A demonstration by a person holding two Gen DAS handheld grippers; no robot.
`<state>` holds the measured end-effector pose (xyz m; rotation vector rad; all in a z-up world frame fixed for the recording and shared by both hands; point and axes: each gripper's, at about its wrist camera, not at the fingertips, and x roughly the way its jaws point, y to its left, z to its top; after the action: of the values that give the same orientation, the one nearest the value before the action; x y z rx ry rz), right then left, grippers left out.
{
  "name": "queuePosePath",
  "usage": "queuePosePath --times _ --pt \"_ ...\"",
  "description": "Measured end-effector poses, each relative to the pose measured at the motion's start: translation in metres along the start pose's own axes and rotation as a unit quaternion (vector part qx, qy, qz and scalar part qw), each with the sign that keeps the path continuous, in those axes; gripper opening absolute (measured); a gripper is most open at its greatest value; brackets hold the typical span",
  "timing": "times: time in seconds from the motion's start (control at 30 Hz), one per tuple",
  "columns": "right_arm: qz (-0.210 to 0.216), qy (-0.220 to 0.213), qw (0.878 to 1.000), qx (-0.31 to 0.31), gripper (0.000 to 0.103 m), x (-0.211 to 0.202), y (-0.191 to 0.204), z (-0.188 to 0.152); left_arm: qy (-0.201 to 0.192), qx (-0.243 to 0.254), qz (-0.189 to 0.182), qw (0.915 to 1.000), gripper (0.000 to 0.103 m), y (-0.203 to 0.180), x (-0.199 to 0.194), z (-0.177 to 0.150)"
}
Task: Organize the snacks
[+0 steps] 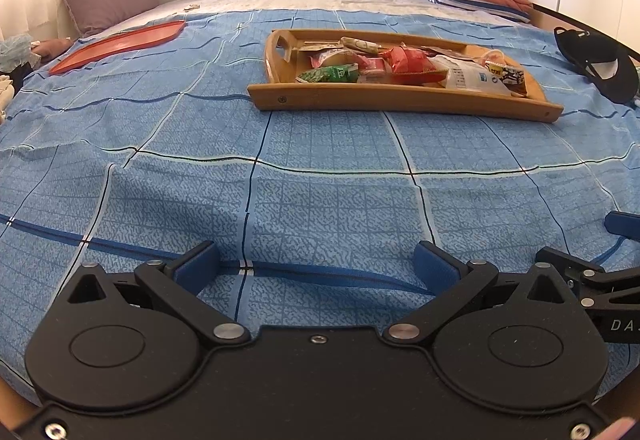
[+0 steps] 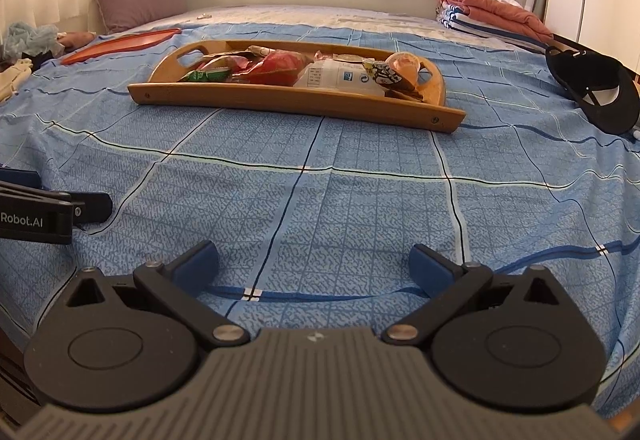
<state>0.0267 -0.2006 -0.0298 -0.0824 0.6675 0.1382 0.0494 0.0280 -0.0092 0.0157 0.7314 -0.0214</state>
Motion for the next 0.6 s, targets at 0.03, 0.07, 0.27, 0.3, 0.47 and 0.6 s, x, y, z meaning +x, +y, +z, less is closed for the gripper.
queuePosePath --times 0.03,0.07,0.27,0.3,0.47,0.6 --pt "0.0 -0.002 1.0 0.001 0.103 -0.0001 0.0 -0.0008 0.0 0.001 0.0 1.0 0.103 -0.0001 0.0 -0.0001" --pt "0.0 -0.005 1.0 0.002 0.103 -0.0003 -0.0001 -0.0018 0.0 0.001 0.0 1.0 0.103 0.0003 -0.0001 0.0" --pt "0.001 -0.016 1.0 0.006 0.103 -0.0019 -0.0011 -0.0057 0.001 -0.001 -0.003 1.0 0.103 0.0023 0.0003 -0.0003" --pt "0.002 -0.017 1.0 0.007 0.103 -0.0018 -0.0015 -0.0059 -0.001 -0.003 -0.004 1.0 0.103 0.0025 -0.0006 -0.0008" --pt "0.002 -0.023 1.0 0.01 0.103 -0.0021 -0.0013 -0.008 -0.009 -0.003 0.001 0.9999 0.103 0.0009 -0.0009 -0.0043" --pt "0.007 -0.021 1.0 0.008 0.103 -0.002 -0.0018 -0.0077 0.0 -0.003 0.001 1.0 0.103 0.0001 0.0006 -0.0011"
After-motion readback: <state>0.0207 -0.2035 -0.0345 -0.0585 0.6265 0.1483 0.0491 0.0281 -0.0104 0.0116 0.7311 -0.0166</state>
